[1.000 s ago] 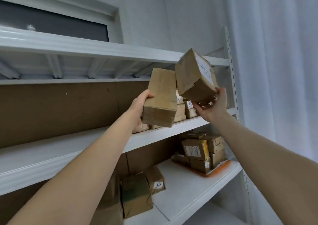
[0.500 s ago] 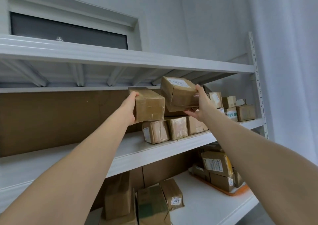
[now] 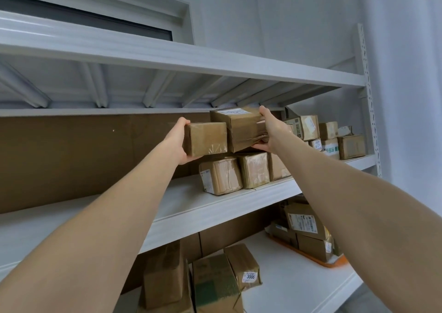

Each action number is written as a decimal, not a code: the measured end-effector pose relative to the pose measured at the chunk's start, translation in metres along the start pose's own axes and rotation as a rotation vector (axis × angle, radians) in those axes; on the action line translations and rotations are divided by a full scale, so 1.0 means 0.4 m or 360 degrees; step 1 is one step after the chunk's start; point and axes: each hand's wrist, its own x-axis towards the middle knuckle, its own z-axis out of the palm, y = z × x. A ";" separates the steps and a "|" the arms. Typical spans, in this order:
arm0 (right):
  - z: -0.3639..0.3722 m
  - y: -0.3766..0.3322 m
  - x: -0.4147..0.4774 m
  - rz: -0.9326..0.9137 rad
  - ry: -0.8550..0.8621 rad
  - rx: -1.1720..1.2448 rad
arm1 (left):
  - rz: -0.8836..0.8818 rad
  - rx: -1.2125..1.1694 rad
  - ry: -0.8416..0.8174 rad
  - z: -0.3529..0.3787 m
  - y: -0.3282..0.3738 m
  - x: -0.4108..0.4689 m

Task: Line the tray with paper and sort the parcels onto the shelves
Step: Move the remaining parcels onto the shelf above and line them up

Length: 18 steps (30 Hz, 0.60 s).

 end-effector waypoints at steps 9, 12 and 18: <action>0.012 0.036 0.064 0.0037 0.0097 -0.0127 | -0.0034 -0.0014 0.0082 0.023 -0.024 0.056; 0.009 0.048 0.072 0.0007 0.0091 -0.0120 | -0.0083 0.0017 0.0141 0.031 -0.033 0.063; 0.006 0.079 0.087 -0.0162 0.0210 -0.0338 | -0.0125 0.0292 0.0288 0.046 -0.053 0.064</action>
